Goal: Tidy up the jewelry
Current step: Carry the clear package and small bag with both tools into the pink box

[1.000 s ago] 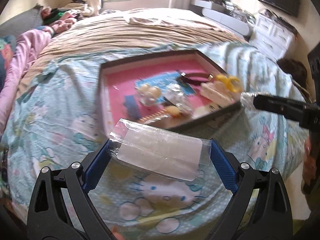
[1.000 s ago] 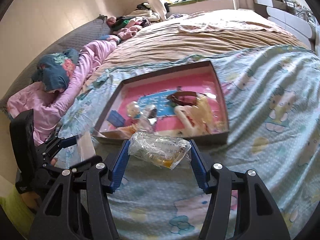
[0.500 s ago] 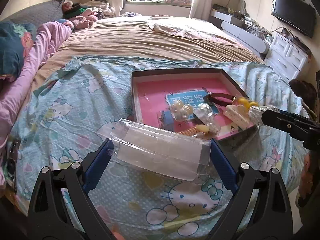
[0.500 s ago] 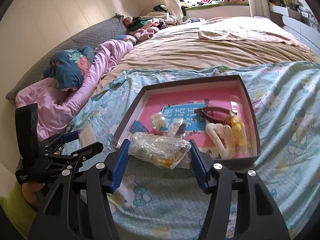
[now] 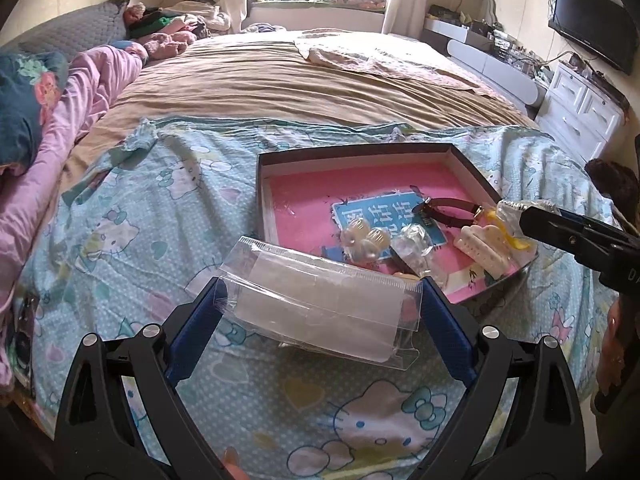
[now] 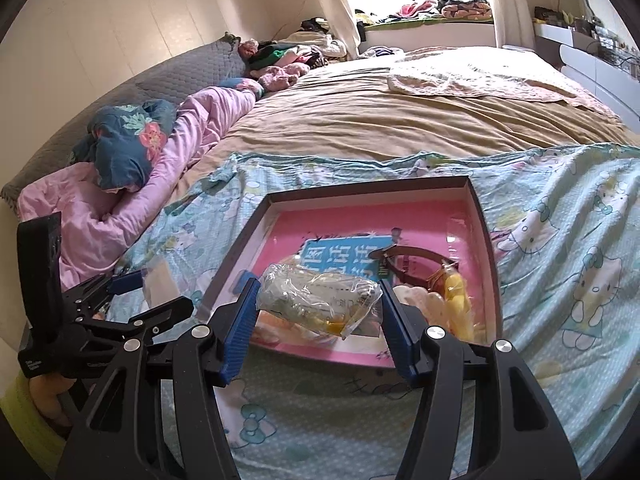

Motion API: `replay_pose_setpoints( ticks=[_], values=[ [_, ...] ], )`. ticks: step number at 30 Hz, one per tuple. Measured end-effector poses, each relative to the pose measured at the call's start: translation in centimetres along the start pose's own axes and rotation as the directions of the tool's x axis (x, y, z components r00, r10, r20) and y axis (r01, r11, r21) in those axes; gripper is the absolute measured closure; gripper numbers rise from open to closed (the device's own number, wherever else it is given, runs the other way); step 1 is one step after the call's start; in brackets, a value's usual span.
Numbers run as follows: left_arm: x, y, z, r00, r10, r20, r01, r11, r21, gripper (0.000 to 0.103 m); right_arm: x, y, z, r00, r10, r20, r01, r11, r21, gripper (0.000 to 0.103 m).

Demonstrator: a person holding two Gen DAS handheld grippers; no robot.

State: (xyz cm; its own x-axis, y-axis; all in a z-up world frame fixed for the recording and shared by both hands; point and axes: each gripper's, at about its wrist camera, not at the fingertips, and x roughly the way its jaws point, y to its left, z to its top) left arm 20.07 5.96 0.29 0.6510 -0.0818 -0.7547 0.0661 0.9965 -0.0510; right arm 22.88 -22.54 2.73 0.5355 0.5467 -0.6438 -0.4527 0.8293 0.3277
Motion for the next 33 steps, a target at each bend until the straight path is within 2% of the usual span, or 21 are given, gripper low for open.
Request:
replay_pose_setpoints(
  ticks=[15, 24, 33],
  values=[
    [2.8, -1.2, 1.4, 1.000, -0.005, -0.030, 0.006, 1.000, 0.027, 0.015, 1.2, -2.8, 0.3, 0.998, -0.057, -0.015, 0.057, 0.998, 0.014, 0.046],
    [4.2, -2.0, 1.5, 0.999, 0.000, -0.054, 0.003, 0.999, 0.052, 0.015, 2.0, -3.2, 0.2, 0.995, -0.095, -0.033, 0.094, 0.995, -0.011, 0.046],
    [4.9, -1.5, 1.4, 0.998, 0.011, -0.068, -0.008, 0.999, 0.047, 0.015, 3.0, -2.9, 0.3, 0.994, -0.096, -0.051, 0.094, 0.995, -0.035, 0.045]
  ],
)
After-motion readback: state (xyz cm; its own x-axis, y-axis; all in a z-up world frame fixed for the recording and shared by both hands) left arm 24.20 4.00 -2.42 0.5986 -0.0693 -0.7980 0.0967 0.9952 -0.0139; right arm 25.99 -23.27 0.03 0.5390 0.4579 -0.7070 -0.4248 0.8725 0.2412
